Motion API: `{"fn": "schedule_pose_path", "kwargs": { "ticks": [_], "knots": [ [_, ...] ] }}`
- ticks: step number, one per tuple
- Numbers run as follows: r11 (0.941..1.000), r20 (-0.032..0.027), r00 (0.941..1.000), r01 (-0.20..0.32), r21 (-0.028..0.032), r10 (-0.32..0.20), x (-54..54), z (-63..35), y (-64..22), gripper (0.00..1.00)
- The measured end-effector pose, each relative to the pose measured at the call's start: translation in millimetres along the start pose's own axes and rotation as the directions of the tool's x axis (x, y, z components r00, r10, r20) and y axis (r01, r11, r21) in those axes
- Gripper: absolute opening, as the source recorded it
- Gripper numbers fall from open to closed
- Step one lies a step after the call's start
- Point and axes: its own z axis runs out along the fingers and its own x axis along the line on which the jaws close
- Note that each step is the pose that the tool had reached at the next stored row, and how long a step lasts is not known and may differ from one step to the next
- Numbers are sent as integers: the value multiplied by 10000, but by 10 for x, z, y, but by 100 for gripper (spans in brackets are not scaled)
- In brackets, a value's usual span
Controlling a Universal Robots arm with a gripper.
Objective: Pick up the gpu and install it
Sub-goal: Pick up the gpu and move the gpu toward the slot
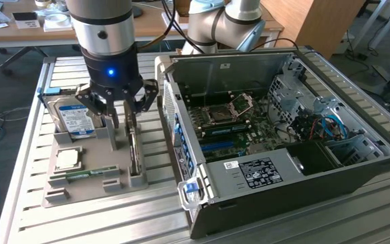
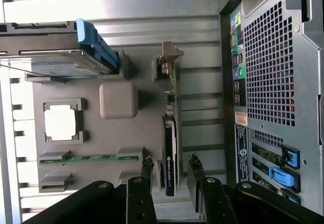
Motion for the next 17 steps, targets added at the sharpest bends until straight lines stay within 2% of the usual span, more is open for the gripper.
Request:
{"fn": "schedule_pose_path", "kwargs": {
  "ticks": [8,12,17],
  "knots": [
    [10000,2,10000,-2,8,2,-2,56,-1,42],
    [10000,1,10000,0,9,0,-6,122,-5,42],
    [10000,2,10000,1,8,-1,-16,131,-4,42]
  ]
}}
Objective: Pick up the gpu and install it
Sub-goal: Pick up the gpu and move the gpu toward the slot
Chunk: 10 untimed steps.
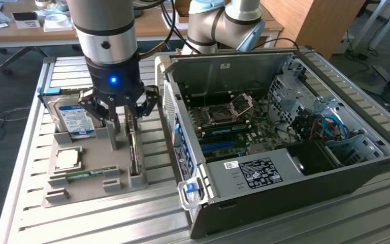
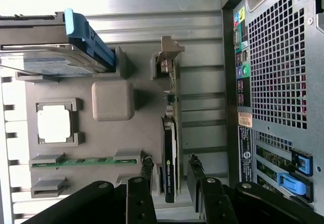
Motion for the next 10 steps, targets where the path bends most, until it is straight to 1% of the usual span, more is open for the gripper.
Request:
{"fn": "schedule_pose_path", "kwargs": {
  "ticks": [6,10],
  "knots": [
    [10000,0,10000,-1,-2,1,-41,19,3,42],
    [10000,-2,10000,0,-1,0,-41,79,-1,42]
  ]
}}
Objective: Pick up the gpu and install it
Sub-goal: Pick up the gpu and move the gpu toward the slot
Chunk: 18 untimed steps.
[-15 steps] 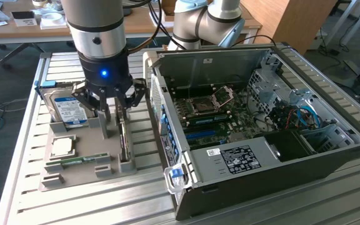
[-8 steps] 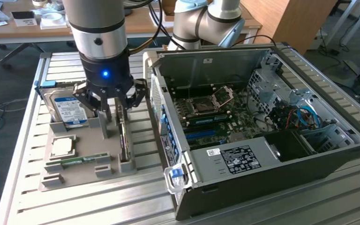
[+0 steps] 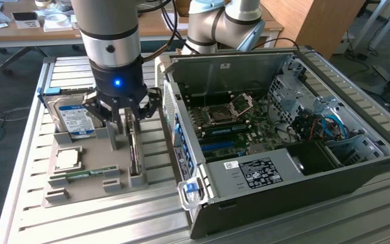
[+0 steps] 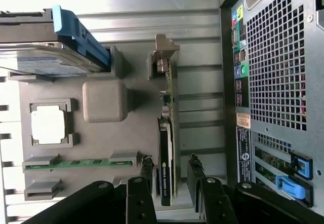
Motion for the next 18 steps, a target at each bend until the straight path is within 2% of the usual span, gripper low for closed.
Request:
{"fn": "schedule_pose_path", "kwargs": {
  "ticks": [13,18],
  "knots": [
    [10000,1,10000,0,0,0,5,234,-11,42],
    [10000,0,10000,-1,0,1,6,277,-12,42]
  ]
}}
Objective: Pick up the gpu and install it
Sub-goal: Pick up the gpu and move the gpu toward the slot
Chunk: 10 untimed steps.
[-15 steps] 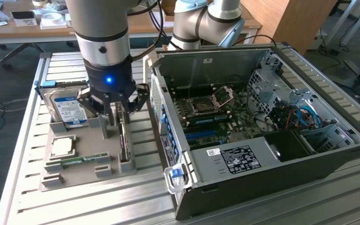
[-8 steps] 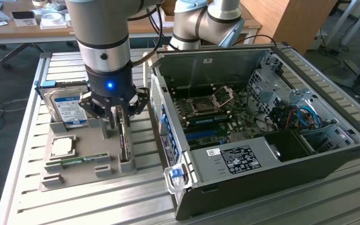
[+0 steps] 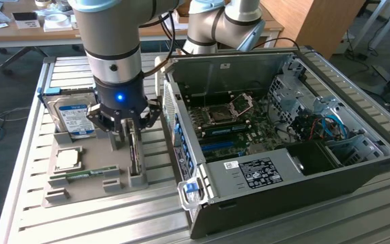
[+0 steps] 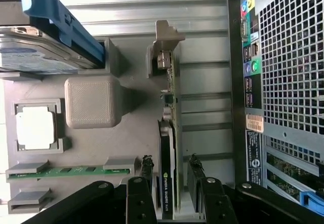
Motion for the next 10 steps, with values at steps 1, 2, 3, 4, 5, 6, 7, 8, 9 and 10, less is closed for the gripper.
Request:
{"fn": "schedule_pose_path", "kwargs": {
  "ticks": [1,2,3,4,5,6,7,8,9,10],
  "knots": [
    [10000,1,10000,0,0,0,0,18,-1,42],
    [10000,1,10000,0,-1,0,0,35,-1,42],
    [10000,2,10000,0,-1,0,-1,45,-2,42],
    [10000,1,10000,0,0,0,-1,54,-2,42],
    [10000,0,10000,1,0,-1,-1,65,-3,42],
    [10000,1,10000,0,0,0,0,82,-4,42],
    [10000,1,10000,0,-1,0,0,100,-4,42],
    [10000,1,10000,1,0,-1,0,118,-5,42],
    [10000,1,10000,0,-1,0,1,133,-6,42],
    [10000,0,10000,1,0,-1,1,144,-6,42]
  ]
}}
